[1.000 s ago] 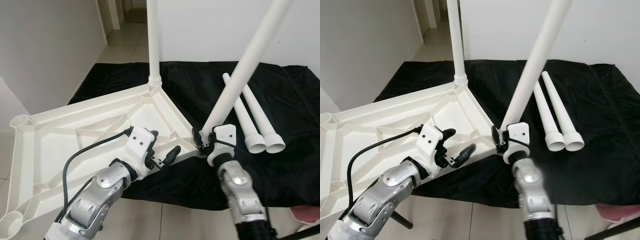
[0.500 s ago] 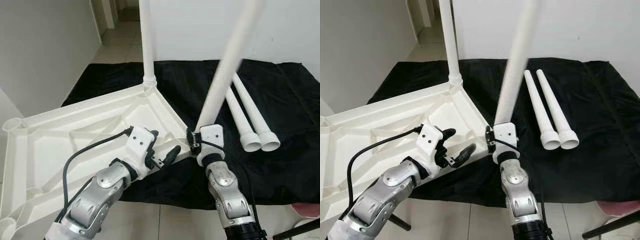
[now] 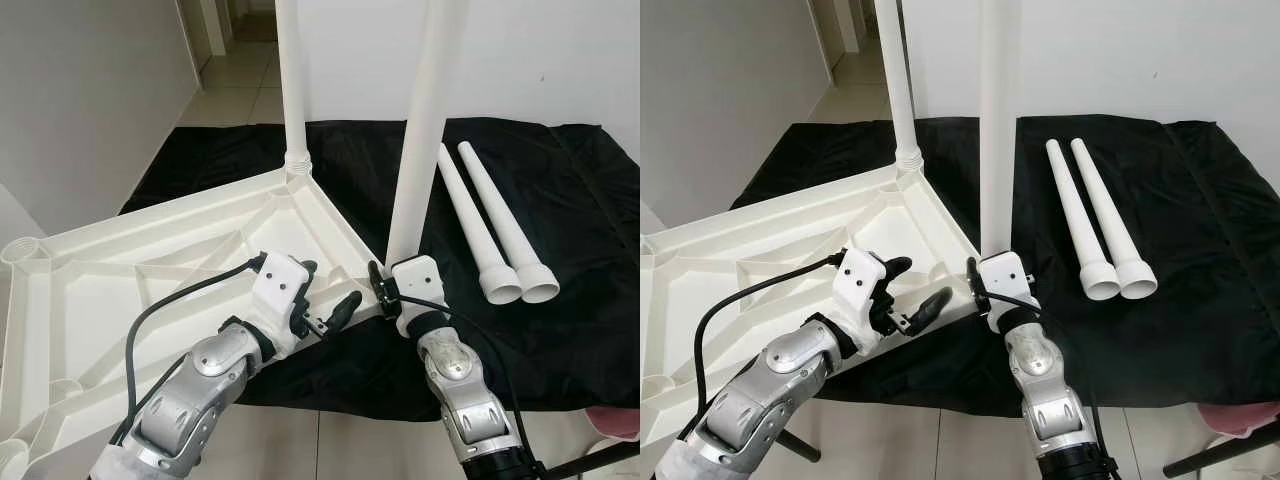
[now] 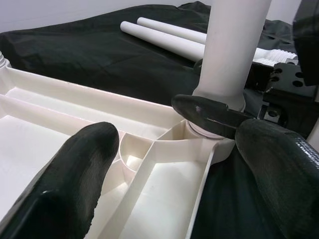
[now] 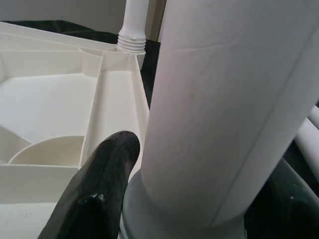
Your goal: Building children table
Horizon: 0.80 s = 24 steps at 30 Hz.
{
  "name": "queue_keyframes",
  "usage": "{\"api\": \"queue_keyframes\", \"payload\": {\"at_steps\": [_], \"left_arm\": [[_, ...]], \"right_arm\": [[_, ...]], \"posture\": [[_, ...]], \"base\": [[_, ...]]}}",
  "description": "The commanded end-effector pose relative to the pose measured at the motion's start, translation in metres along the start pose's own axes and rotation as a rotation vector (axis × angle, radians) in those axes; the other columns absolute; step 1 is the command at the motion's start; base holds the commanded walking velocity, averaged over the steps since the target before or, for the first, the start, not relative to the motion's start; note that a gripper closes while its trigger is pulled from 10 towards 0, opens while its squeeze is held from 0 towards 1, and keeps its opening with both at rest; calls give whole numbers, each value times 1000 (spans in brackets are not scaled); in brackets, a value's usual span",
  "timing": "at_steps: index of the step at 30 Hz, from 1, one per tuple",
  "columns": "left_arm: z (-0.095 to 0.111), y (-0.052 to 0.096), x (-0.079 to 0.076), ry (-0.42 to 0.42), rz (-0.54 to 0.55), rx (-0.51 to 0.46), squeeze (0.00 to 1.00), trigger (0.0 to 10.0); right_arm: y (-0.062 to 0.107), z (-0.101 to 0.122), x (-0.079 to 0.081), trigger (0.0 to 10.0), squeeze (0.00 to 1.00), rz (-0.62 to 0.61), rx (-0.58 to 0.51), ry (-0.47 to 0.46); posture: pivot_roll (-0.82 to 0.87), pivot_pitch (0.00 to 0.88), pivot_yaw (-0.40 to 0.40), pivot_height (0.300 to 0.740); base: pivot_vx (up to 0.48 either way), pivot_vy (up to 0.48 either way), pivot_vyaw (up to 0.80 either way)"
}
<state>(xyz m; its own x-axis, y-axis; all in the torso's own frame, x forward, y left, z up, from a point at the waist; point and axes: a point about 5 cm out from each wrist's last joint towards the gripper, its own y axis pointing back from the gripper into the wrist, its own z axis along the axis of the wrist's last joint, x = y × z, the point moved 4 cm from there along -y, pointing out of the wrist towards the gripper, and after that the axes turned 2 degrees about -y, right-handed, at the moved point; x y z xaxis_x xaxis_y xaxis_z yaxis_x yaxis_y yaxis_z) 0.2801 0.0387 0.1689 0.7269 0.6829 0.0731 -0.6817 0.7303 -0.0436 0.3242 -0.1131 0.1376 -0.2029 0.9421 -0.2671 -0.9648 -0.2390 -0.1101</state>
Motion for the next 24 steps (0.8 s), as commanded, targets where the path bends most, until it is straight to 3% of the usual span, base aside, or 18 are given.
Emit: {"api": "queue_keyframes", "payload": {"at_steps": [1, 6, 24], "left_arm": [[0, 4, -4, -3, -66, 4, 0, 10000], [-1, 4, -5, -5, -72, 6, 0, 10000], [-3, 3, 0, -27, -85, 19, 0, 10000]], "right_arm": [[11, -32, 11, 10000, 0, 48, 122, -32], [17, -36, 6, 10000, 0, 74, 84, -120], [8, -44, 6, 10000, 0, 188, 157, -153]], "posture": [[-41, 71, 63, 740], [-42, 60, 64, 740], [-48, 58, 72, 740]], "base": [[0, 0, 0], [0, 0, 0], [0, 0, 0]]}}
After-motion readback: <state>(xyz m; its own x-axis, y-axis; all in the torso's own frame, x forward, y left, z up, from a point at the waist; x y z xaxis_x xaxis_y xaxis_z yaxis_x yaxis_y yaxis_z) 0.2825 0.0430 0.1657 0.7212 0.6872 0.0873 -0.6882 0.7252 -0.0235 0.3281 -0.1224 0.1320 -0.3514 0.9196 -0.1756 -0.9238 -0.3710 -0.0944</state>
